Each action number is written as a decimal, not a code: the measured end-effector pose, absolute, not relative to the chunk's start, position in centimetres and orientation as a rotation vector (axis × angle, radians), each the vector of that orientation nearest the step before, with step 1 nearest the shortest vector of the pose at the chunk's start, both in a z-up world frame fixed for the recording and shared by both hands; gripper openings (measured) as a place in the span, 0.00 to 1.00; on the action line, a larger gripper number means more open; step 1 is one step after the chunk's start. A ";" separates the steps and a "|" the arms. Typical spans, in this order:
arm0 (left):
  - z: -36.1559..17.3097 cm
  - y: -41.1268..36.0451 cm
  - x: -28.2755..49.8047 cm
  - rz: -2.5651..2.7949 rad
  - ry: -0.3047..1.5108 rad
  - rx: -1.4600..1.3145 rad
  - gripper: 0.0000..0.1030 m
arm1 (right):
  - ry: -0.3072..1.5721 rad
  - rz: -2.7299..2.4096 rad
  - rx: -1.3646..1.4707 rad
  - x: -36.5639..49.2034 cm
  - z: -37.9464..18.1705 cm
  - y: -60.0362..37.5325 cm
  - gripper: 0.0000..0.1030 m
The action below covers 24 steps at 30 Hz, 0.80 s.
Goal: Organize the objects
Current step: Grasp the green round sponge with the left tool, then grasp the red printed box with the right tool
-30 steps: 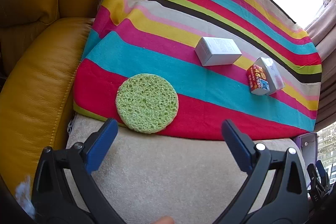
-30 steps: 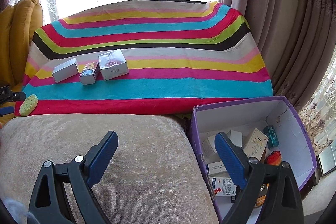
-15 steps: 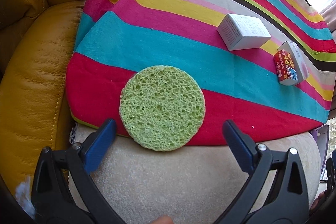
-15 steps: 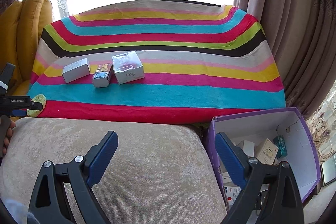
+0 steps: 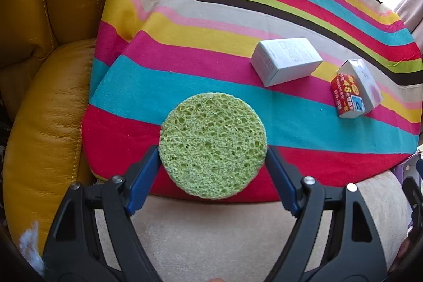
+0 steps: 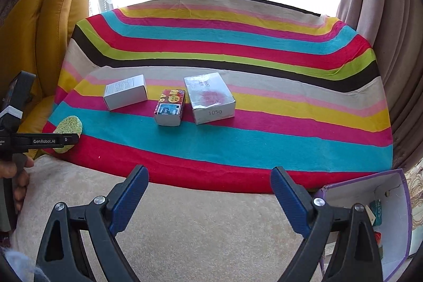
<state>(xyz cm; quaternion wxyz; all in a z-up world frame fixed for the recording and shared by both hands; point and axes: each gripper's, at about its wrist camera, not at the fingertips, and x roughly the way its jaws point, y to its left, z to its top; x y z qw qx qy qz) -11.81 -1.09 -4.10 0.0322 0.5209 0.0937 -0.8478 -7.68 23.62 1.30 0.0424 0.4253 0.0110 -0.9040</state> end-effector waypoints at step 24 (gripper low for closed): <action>-4.2 -0.1 -10.9 -2.737 0.544 1.453 0.80 | 0.098 -2.591 1.444 -17.5 -2.8 17.0 0.76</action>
